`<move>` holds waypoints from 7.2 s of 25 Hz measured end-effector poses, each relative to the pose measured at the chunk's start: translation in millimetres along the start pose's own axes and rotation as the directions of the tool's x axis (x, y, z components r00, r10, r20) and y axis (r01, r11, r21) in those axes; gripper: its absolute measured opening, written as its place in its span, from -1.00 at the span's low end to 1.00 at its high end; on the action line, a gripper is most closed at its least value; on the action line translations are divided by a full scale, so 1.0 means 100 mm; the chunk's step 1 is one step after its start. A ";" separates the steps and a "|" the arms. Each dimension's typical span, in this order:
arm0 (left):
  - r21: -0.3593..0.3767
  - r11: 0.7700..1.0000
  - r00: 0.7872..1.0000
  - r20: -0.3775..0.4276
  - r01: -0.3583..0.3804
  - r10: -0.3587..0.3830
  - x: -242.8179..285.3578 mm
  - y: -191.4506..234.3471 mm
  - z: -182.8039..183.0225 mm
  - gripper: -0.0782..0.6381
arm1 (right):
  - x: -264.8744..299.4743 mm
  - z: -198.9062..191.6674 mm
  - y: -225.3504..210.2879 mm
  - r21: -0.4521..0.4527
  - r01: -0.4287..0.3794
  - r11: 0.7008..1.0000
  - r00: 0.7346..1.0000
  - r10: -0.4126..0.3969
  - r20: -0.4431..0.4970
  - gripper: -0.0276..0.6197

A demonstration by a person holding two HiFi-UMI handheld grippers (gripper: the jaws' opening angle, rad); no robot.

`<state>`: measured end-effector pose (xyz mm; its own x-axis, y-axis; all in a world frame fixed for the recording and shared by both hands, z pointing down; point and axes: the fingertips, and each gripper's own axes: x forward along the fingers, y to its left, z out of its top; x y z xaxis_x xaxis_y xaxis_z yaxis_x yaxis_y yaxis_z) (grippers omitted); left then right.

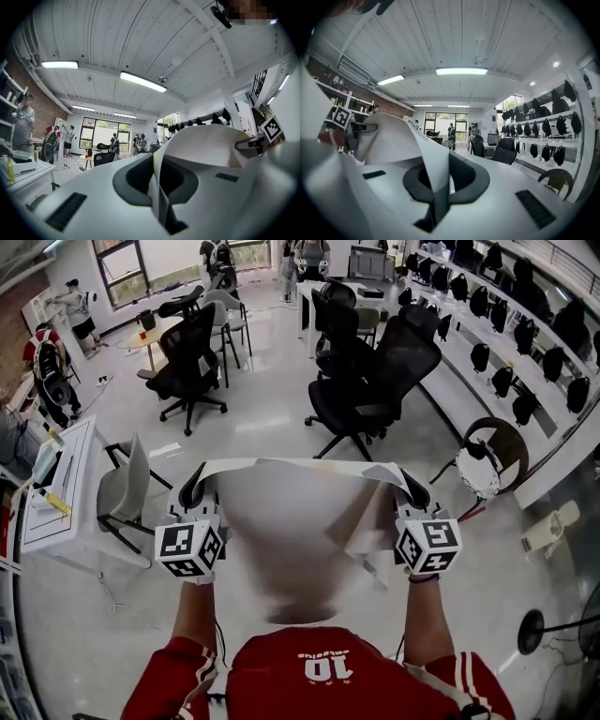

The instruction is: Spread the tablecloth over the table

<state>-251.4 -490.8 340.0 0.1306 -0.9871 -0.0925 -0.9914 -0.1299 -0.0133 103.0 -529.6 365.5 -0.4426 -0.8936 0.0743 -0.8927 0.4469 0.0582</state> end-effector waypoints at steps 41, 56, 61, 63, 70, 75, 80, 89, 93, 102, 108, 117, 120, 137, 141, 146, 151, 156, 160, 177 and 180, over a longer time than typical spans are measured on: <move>0.032 0.999 0.995 -0.091 0.033 -0.030 0.05 -0.11 -0.34 -0.75 | 0.09 -0.37 -0.14 -0.011 0.009 1.000 0.999 -0.010 -0.033 -0.86; -0.006 0.996 0.980 -0.177 0.090 -0.090 -0.67 -0.33 -0.76 -0.75 | -0.65 -0.92 0.13 0.025 0.066 0.998 0.988 -0.062 -0.142 -0.86; -0.017 0.995 0.972 -0.215 0.097 -0.098 -0.95 -0.38 -0.91 -0.75 | -0.91 -1.08 0.25 0.051 0.073 0.996 0.984 -0.064 -0.169 -0.86; -0.016 0.995 0.969 -0.227 0.097 -0.098 -1.08 -0.38 -0.98 -0.75 | -1.01 -1.15 0.32 0.056 0.076 0.996 0.982 -0.065 -0.179 -0.86; -0.042 0.993 0.954 -0.274 0.112 -0.119 -1.45 -0.41 -1.28 -0.75 | -1.33 -1.45 0.52 0.095 0.094 0.991 0.967 -0.069 -0.245 -0.86; -0.049 0.990 0.937 -0.321 0.129 -0.138 -1.73 -0.37 -1.55 -0.75 | -1.53 -1.69 0.73 0.144 0.107 0.984 0.958 -0.064 -0.279 -0.86; -0.050 0.988 0.912 -0.380 0.146 -0.154 -1.87 -0.38 -1.70 -0.73 | -1.65 -1.84 0.80 0.169 0.117 0.979 0.947 -0.058 -0.316 -0.86; -0.044 0.988 0.894 -0.420 0.148 -0.153 -2.00 -0.29 -1.96 -0.72 | -1.76 -2.06 0.98 0.198 0.116 0.973 0.937 -0.041 -0.346 -0.86; -0.080 0.991 0.897 -0.421 0.110 -0.134 -1.99 -0.22 -2.05 -0.72 | -1.76 -2.22 1.06 0.207 0.107 0.973 0.926 -0.022 -0.378 -0.86; -0.120 0.984 0.866 -0.467 0.135 -0.175 -2.17 -0.33 -2.27 -0.67 | -1.97 -2.53 1.08 0.190 0.105 0.976 0.887 -0.006 -0.461 -0.85; -0.152 0.980 0.859 -0.477 0.126 -0.184 -2.25 -0.33 -2.34 -0.66 | -2.17 -2.67 1.19 0.155 0.098 0.983 0.858 -0.005 -0.513 -0.77; -0.161 0.979 0.849 -0.492 0.128 -0.192 -2.37 -0.38 -2.46 -0.67 | -2.55 -2.67 1.31 0.163 0.081 0.983 0.851 0.017 -0.525 -0.65; -0.166 0.978 0.842 -0.503 0.126 -0.194 -2.41 -0.38 -2.50 -0.67 | -2.68 -2.62 1.35 0.182 0.078 0.980 0.859 0.027 -0.511 -0.64; -0.070 0.955 0.688 -0.679 0.288 -0.257 -2.60 -0.85 -2.81 -0.51 | -2.70 -2.17 1.41 0.240 0.049 0.970 0.926 0.046 -0.374 -0.64; -0.054 0.936 0.639 -0.717 0.347 -0.278 -2.70 -0.83 -2.82 -0.35 | -2.65 -2.12 1.45 0.249 0.037 0.968 0.929 0.058 -0.365 -0.64; -0.022 0.923 0.602 -0.752 0.385 -0.269 -2.85 -0.82 -2.86 -0.26 | -2.53 -2.08 1.55 0.257 0.008 0.966 0.932 0.086 -0.352 -0.64; -0.098 0.932 0.611 -0.730 0.349 -0.306 -3.04 -0.79 -2.85 -0.24 | -2.42 -2.06 1.71 0.254 -0.038 0.966 0.931 0.126 -0.343 -0.64; -0.084 0.935 0.610 -0.737 0.344 -0.291 -3.28 -0.71 -2.81 -0.24 | -2.32 -2.03 1.85 0.255 -0.077 0.964 0.928 0.162 -0.336 -0.64; -0.140 0.944 0.672 -0.672 0.299 -0.313 -3.33 -0.59 -2.52 -0.25 | -2.26 -1.96 1.92 0.248 -0.100 0.964 0.926 0.181 -0.332 -0.64; -0.185 0.944 0.758 -0.563 0.274 -0.330 -3.11 -0.72 -2.08 -0.26 | -2.37 -1.73 1.64 0.205 -0.095 0.974 0.932 0.159 -0.326 -0.64; -0.193 0.941 0.781 -0.525 0.278 -0.338 -3.00 -0.84 -1.90 -0.26 | -2.28 -1.61 1.53 0.194 -0.110 0.975 0.940 0.165 -0.299 -0.64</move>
<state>-207.8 -201.3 558.5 0.4370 -0.7759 0.4550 -0.8968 -0.4147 0.1540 81.0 -250.4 517.3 -0.5380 -0.7538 0.3772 -0.8382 0.5258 -0.1447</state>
